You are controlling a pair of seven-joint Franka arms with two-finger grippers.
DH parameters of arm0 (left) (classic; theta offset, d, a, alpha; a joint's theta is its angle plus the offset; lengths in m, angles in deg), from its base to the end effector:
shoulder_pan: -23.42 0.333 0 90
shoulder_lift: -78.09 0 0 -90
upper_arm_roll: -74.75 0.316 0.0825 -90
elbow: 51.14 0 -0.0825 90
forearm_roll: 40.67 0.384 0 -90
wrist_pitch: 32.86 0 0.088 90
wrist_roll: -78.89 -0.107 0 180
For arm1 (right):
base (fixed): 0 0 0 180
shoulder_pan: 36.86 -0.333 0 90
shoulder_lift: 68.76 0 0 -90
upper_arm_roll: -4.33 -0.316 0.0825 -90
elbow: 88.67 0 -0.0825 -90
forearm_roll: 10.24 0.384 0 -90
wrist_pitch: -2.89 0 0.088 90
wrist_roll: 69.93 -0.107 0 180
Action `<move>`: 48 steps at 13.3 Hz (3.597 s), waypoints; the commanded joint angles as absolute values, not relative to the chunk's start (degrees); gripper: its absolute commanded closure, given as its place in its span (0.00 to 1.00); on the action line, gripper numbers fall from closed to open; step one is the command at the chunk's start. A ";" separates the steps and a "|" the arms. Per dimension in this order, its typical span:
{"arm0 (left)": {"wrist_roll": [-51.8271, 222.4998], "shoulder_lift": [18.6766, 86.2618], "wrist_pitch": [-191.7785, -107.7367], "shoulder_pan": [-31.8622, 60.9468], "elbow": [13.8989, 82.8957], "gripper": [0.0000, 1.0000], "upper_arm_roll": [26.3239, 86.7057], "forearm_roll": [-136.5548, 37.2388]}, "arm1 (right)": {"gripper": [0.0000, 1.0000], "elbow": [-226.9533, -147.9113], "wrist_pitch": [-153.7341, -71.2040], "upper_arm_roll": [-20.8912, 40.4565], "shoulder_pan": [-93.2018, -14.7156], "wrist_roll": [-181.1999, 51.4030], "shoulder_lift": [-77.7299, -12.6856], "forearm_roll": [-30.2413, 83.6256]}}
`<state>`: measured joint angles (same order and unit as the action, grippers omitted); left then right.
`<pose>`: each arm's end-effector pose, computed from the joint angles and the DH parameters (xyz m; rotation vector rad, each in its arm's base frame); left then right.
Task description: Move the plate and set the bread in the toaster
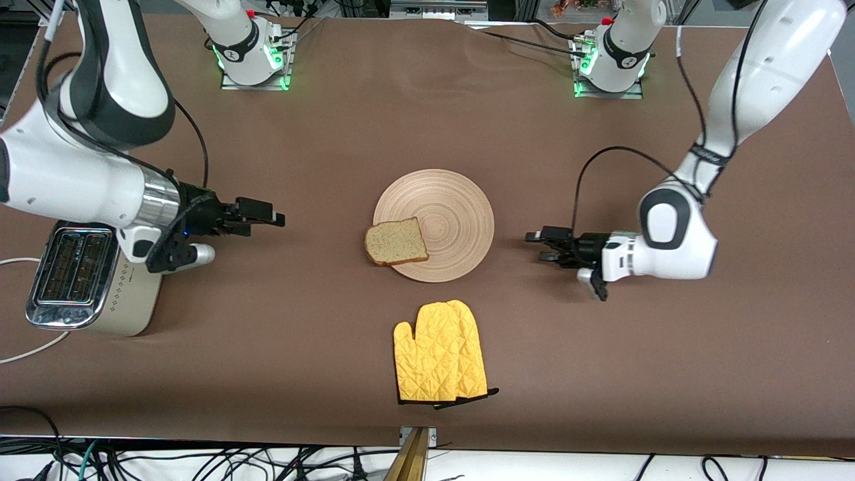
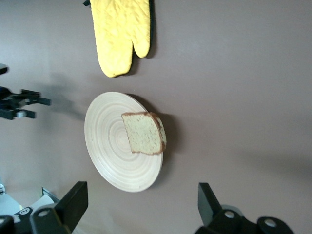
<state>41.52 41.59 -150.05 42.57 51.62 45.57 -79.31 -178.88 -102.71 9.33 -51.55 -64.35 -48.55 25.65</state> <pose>0.6183 -0.1214 0.2309 2.2041 -0.3951 -0.1491 0.6404 0.1635 0.4439 -2.5752 -0.0929 0.1308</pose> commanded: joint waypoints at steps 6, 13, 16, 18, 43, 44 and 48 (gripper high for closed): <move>59.97 50.76 -120.97 48.11 36.60 0.00 46.01 -51.06 | 0.00 -177.97 -112.77 9.52 -54.61 -53.77 -36.87 42.30; 75.09 61.46 -110.29 43.65 29.72 0.00 48.55 -39.45 | 0.00 -175.77 -113.74 7.50 -55.14 -47.18 -29.40 47.23; 75.37 66.74 -111.95 30.40 29.98 0.00 63.19 -40.05 | 0.00 -179.10 -116.29 6.18 -55.05 -43.22 -29.56 47.59; 75.28 69.90 -114.15 25.81 33.04 0.00 68.66 -40.05 | 0.00 -181.65 -117.60 5.83 -55.32 -42.08 -30.61 47.59; 75.02 77.56 -124.00 23.24 44.66 0.00 73.26 -42.60 | 0.94 -191.42 -123.41 3.02 -56.55 -29.06 -31.32 58.05; 74.84 77.56 -124.00 23.24 44.66 0.00 73.26 -42.60 | 0.98 -191.33 -123.24 3.02 -56.46 -29.15 -31.32 58.05; 74.84 77.56 -124.00 23.24 44.66 0.00 73.26 -42.60 | 1.00 -190.81 -122.97 3.19 -56.37 -29.94 -32.19 58.05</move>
